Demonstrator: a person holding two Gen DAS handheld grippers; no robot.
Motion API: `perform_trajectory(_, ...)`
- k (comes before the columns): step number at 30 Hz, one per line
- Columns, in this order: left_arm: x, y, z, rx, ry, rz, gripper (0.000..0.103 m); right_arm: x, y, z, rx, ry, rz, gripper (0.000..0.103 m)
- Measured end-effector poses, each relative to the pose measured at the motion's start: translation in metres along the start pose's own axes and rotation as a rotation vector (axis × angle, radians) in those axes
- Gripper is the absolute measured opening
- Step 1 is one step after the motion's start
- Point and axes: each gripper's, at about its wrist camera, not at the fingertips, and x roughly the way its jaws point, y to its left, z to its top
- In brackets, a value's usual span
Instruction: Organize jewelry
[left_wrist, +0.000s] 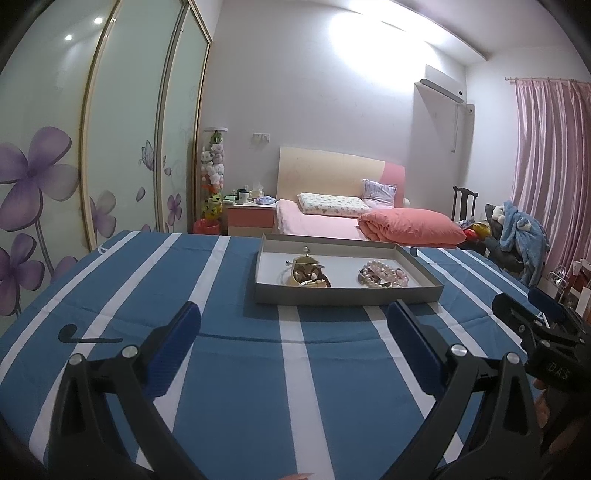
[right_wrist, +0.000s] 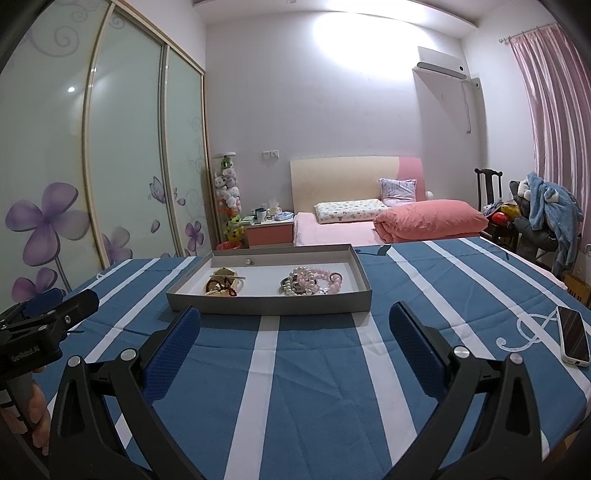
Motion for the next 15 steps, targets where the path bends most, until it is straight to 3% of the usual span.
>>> perform_trajectory(15,0.0014,-0.0010,-0.0008,-0.001,0.005,0.001,0.099,-0.0006,-0.0002,0.0003,0.001,0.003,0.000,0.101)
